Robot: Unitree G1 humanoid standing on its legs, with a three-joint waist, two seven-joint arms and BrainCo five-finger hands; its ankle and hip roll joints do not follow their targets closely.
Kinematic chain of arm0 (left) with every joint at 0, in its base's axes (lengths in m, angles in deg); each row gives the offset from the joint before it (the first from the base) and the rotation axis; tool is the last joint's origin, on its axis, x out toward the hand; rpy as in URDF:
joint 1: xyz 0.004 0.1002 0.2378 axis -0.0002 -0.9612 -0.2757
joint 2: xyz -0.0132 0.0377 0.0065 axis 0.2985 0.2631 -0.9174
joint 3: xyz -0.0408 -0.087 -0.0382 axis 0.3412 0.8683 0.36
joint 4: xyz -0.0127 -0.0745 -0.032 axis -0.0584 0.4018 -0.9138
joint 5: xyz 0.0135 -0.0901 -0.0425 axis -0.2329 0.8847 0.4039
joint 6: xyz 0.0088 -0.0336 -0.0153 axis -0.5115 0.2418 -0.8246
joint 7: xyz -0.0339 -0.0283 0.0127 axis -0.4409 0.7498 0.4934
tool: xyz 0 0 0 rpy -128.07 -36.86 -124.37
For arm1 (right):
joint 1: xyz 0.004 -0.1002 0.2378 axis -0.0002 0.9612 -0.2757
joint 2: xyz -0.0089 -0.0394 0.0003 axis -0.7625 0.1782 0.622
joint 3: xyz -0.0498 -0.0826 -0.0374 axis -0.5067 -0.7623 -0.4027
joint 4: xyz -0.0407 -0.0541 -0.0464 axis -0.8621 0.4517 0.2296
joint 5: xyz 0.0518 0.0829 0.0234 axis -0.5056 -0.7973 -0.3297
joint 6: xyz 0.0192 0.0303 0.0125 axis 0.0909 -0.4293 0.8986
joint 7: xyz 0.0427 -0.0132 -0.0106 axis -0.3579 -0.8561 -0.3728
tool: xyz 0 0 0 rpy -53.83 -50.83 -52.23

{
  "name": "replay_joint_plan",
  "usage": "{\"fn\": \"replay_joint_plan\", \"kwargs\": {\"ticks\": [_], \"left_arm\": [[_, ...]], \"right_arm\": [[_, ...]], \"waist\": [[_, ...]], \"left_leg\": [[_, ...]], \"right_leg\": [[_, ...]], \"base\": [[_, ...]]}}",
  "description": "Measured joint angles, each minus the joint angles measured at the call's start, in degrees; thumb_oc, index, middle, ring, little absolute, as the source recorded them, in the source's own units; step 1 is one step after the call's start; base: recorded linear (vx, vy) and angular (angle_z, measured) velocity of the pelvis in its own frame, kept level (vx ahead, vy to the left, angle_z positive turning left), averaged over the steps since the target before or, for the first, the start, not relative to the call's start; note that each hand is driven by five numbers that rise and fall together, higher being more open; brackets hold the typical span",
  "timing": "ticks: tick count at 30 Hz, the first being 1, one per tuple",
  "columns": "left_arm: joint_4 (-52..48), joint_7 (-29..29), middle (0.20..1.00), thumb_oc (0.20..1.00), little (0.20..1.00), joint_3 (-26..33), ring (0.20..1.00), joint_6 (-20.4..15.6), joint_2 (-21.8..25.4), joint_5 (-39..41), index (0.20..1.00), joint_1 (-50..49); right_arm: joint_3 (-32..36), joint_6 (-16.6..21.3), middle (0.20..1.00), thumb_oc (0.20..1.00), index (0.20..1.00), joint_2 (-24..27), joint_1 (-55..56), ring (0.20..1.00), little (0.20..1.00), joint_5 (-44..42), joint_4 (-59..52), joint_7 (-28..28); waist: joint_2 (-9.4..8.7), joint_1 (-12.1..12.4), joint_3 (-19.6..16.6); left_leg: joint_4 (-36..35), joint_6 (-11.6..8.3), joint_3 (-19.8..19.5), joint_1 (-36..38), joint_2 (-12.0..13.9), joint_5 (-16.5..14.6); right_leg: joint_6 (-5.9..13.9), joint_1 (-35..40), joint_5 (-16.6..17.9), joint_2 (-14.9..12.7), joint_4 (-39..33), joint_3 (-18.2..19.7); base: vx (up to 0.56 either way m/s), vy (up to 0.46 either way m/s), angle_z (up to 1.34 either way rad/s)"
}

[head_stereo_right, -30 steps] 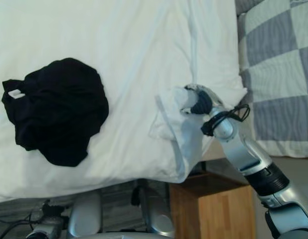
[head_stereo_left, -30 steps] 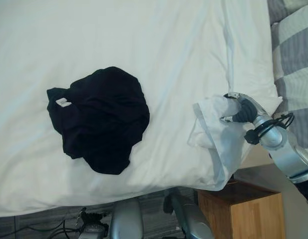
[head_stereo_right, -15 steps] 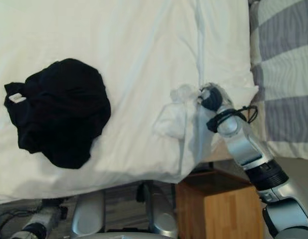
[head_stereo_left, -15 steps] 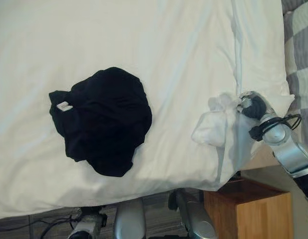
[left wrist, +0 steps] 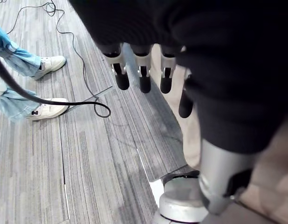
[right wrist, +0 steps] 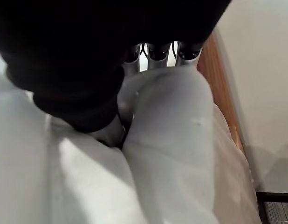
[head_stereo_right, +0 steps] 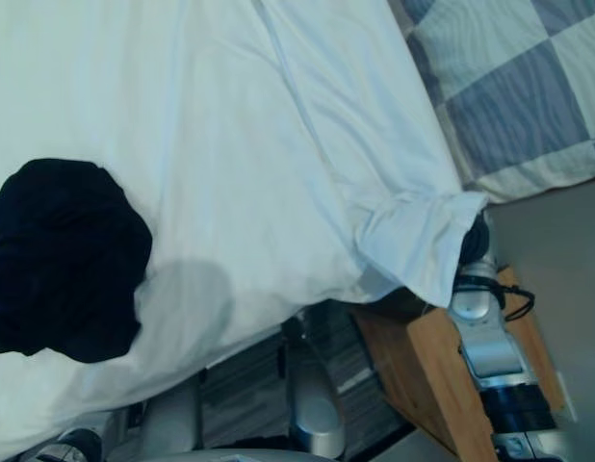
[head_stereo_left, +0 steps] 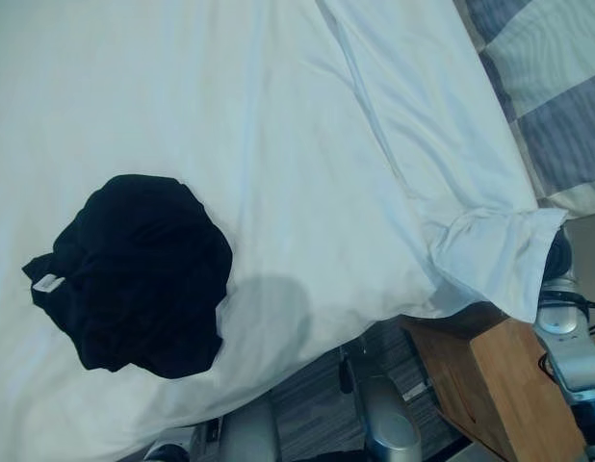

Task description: Tidy up the quilt and then pick up the clothes from the bed and put them into the laundry hamper.

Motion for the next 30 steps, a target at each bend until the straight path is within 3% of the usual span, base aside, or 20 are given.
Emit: {"fn": "replay_joint_plan", "kwargs": {"ticks": [2,6,11,14,18,22,24,28,30], "left_arm": [[0.27,0.5,1.0,1.0,1.0,-0.76,1.0,-0.01,0.04,0.19,1.0,0.16],[1.21,1.34,1.0,1.0,1.0,-2.25,1.0,0.23,0.08,0.2,1.0,0.53],[4.12,5.01,1.0,1.0,1.0,-2.76,1.0,-1.21,0.29,0.09,1.0,1.46],[6.48,6.36,1.0,1.0,1.0,-2.78,1.0,-2.64,1.13,0.07,1.0,1.72],[7.36,7.05,1.0,1.0,1.0,-2.78,1.0,-4.19,1.7,0.1,1.0,0.75],[9.06,6.56,1.0,1.0,1.0,-1.39,1.0,-5.13,2.1,0.18,1.0,-1.73],[9.93,5.14,1.0,1.0,1.0,-0.94,1.0,-5.09,2.44,0.36,1.0,-2.91],[9.24,4.44,1.0,1.0,1.0,-0.98,1.0,-5.1,2.45,0.39,1.0,-3.71],[7.81,4.19,1.0,1.0,1.0,-1.14,1.0,-5.12,1.39,0.31,1.0,-4.07]], "right_arm": [[-1.49,2.48,1.0,1.0,1.0,-3.7,-5.01,1.0,1.0,-4.04,10.21,3.32],[-1.44,5.31,1.0,1.0,1.0,-5.36,-9.06,1.0,1.0,-14.26,20.53,7.26],[6.93,6.64,1.0,1.0,1.0,-5.51,-11.1,1.0,1.0,-33.0,32.01,8.11],[12.03,6.22,1.0,1.0,1.0,-4.73,-11.24,1.0,1.0,-39.63,37.1,8.16],[21.52,0.73,1.0,1.0,1.0,-0.07,-5.81,1.0,1.0,-41.9,42.77,18.0],[31.51,-1.24,1.0,1.0,1.0,7.65,6.12,1.0,1.0,-41.31,44.89,25.79],[35.74,-1.23,1.0,1.0,1.0,12.83,10.81,1.0,1.0,-38.63,42.19,27.72],[39.17,1.11,1.0,1.0,1.0,20.39,14.34,1.0,1.0,-35.77,35.37,27.24],[38.44,4.0,1.0,1.0,1.0,22.35,14.12,1.0,1.0,-34.46,24.93,24.22]], "waist": [[0.01,0.27,0.01],[0.11,0.4,0.03],[0.15,3.13,-0.05],[-0.08,3.34,-0.2],[-0.54,3.16,-0.32],[-2.03,-0.2,-0.68],[-3.01,-2.05,-1.39],[-2.87,-3.84,-1.91],[-1.8,-3.96,-2.42]], "left_leg": [[-0.85,-0.13,0.32,0.83,-0.01,0.5],[-2.47,0.0,0.03,2.08,-0.17,0.97],[-4.65,0.0,-0.7,4.17,-0.02,1.04],[-6.08,-0.03,-2.14,6.19,0.49,1.05],[-7.05,-0.05,-1.97,7.41,1.09,1.06],[-6.54,0.04,-0.24,7.52,1.82,0.17],[-4.44,-0.09,0.61,5.99,2.4,-0.15],[-2.16,-0.73,0.65,4.74,4.23,-0.63],[-2.7,-0.44,0.59,4.64,5.49,-0.15]], "right_leg": [[0.38,0.26,-0.35,-0.38,0.17,0.13],[0.2,1.06,0.07,-0.79,0.26,-0.38],[-0.66,2.46,0.75,-0.68,0.44,-1.32],[-0.66,4.32,0.76,-0.26,0.98,-2.05],[-0.58,5.08,0.81,0.2,1.46,-2.06],[-0.56,5.16,0.62,0.43,0.47,-1.36],[1.03,5.42,-3.83,0.54,-1.5,-1.19],[1.29,5.17,-4.19,2.35,-1.91,-1.18],[3.93,4.7,-6.06,2.96,-1.73,-1.43]], "base": [[0.0,-0.035,0.0],[0.0,-0.038,0.08],[0.02,-0.048,0.11],[0.06,-0.078,0.23],[0.04,-0.068,0.01],[0.06,-0.08,-0.25],[0.04,-0.044,-0.41],[0.02,-0.012,-0.14],[0.01,0.016,-0.18]]}}
